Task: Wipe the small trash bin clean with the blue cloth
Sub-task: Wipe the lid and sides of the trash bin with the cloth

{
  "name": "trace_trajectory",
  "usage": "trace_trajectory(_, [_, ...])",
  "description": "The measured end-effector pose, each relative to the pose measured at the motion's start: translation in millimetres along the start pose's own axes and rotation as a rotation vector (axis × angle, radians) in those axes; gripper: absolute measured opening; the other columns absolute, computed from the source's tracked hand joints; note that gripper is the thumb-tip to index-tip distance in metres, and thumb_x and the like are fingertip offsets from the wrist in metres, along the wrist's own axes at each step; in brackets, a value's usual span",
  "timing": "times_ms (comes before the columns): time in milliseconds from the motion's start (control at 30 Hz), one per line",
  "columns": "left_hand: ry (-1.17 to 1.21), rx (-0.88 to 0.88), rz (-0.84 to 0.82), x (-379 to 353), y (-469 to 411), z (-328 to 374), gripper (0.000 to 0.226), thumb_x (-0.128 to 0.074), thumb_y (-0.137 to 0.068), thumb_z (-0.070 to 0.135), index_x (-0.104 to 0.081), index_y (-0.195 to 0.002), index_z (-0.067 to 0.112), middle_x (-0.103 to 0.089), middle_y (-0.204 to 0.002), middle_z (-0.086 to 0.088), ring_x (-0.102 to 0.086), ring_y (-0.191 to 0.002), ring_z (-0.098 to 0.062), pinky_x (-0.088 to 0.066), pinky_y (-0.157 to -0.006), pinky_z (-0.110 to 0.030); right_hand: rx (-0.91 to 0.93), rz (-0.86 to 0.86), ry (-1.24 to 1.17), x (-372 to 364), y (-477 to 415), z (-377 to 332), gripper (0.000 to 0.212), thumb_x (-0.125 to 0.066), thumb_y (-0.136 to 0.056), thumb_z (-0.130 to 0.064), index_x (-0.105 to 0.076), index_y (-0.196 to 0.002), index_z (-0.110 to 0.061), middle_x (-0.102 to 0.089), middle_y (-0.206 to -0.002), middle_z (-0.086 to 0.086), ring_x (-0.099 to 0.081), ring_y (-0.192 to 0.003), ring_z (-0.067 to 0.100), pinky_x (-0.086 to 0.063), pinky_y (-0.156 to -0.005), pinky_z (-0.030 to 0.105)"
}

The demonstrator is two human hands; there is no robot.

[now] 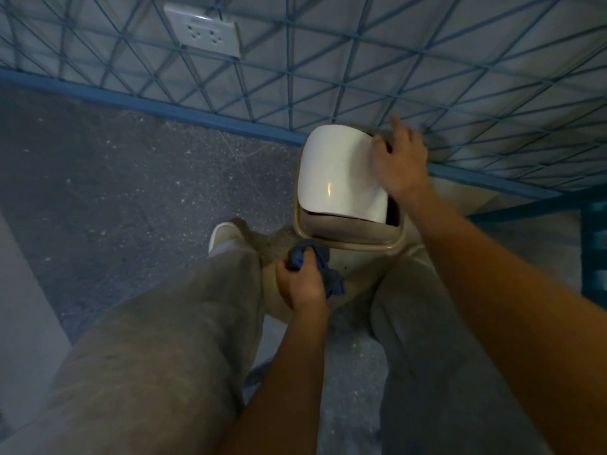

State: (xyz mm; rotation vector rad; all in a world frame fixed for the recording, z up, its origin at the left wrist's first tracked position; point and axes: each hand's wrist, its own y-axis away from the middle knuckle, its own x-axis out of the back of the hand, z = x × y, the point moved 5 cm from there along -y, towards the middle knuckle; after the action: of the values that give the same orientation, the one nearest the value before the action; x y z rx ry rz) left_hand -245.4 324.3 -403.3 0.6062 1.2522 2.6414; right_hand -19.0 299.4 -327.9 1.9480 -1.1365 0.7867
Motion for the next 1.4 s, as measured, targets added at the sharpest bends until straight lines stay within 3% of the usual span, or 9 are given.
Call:
trace_trajectory(133, [-0.005,0.011,-0.037,-9,5,0,0.033,-0.064,-0.083,0.019,-0.055,-0.111,0.003,-0.059,-0.111,-0.011,-0.057,-0.103,-0.026,-0.046,-0.095,-0.038,-0.024,-0.376,-0.105,-2,-27,31,0.073,-0.045,-0.09,-0.054,-0.017,-0.149,-0.021,-0.023,-0.155,0.002,-0.024,-0.142,0.019,-0.02,-0.113,0.028])
trace_trajectory(200, [0.034,-0.03,-0.07,-17,10,5,0.034,-0.064,-0.083,0.018,-0.054,-0.111,0.002,-0.056,-0.105,-0.005,-0.055,-0.1,-0.021,-0.045,-0.092,-0.034,-0.009,-0.452,-0.092,-5,-27,38,0.084,-0.048,-0.081,-0.066,-0.018,-0.148,-0.025,-0.025,-0.155,0.001,-0.028,-0.14,0.02,-0.025,-0.115,0.035])
trace_trajectory(300, [0.065,-0.061,-0.079,-22,9,11,0.032,-0.062,-0.085,0.017,-0.056,-0.112,0.002,-0.06,-0.111,-0.009,-0.057,-0.105,-0.025,-0.047,-0.096,-0.038,0.001,-0.383,-0.066,-5,-26,47,0.079,-0.045,-0.081,-0.068,-0.02,-0.146,-0.031,-0.022,-0.156,0.002,-0.026,-0.141,0.024,-0.025,-0.116,0.043])
trace_trajectory(433, [0.067,-0.101,-0.101,-21,1,19,0.037,-0.062,-0.085,0.017,-0.056,-0.116,-0.001,-0.061,-0.12,-0.018,-0.058,-0.11,-0.031,-0.047,-0.098,-0.042,-0.012,-0.267,-0.063,3,-16,61,0.065,-0.043,-0.088,-0.059,-0.024,-0.144,-0.033,-0.024,-0.152,0.003,-0.026,-0.14,0.025,-0.023,-0.112,0.039])
trace_trajectory(600, [0.054,-0.149,-0.115,-25,-8,42,0.035,-0.062,-0.085,0.018,-0.057,-0.116,0.003,-0.061,-0.119,-0.015,-0.057,-0.109,-0.028,-0.046,-0.095,-0.034,-0.087,-0.201,-0.116,14,-2,70,0.067,-0.049,-0.086,-0.057,-0.028,-0.14,-0.024,-0.026,-0.144,0.008,-0.034,-0.132,0.03,-0.032,-0.107,0.039])
trace_trajectory(767, [-0.016,-0.205,-0.161,-29,-23,67,0.033,-0.061,-0.086,0.019,-0.057,-0.116,0.005,-0.061,-0.109,-0.008,-0.056,-0.098,-0.02,-0.046,-0.092,-0.032,-0.127,-0.156,-0.106,18,11,75,0.064,-0.042,-0.09,-0.056,-0.027,-0.139,-0.017,-0.025,-0.146,0.012,-0.036,-0.13,0.033,-0.035,-0.1,0.04])
trace_trajectory(900, [-0.083,-0.312,-0.191,-29,-38,92,0.012,-0.06,-0.086,0.018,-0.059,-0.095,0.01,-0.062,-0.09,-0.007,-0.059,-0.094,-0.024,-0.049,-0.091,-0.036,-0.112,-0.141,-0.104,14,26,76,0.051,-0.038,-0.096,-0.044,-0.03,-0.134,-0.012,-0.035,-0.14,0.019,-0.044,-0.122,0.034,-0.037,-0.086,0.034])
trace_trajectory(1133, [-0.202,-0.472,-0.182,-37,-54,133,0.032,-0.061,-0.086,0.017,-0.057,-0.11,-0.003,-0.061,-0.11,-0.02,-0.058,-0.104,-0.03,-0.045,-0.083,-0.031,-0.133,-0.112,-0.082,1,48,68,0.038,-0.037,-0.099,-0.024,-0.031,-0.13,-0.002,-0.054,-0.122,0.026,-0.056,-0.109,0.038,-0.04,-0.077,0.034])
trace_trajectory(1400, [-0.357,-0.616,-0.157,-42,-59,145,0.039,-0.06,-0.085,0.022,-0.056,-0.119,0.003,-0.06,-0.12,-0.016,-0.056,-0.111,-0.028,-0.045,-0.099,-0.04,-0.23,-0.166,-0.077,-12,60,68,0.035,-0.036,-0.099,-0.025,-0.033,-0.127,-0.004,-0.055,-0.119,0.022,-0.057,-0.107,0.032,-0.044,-0.082,0.036])
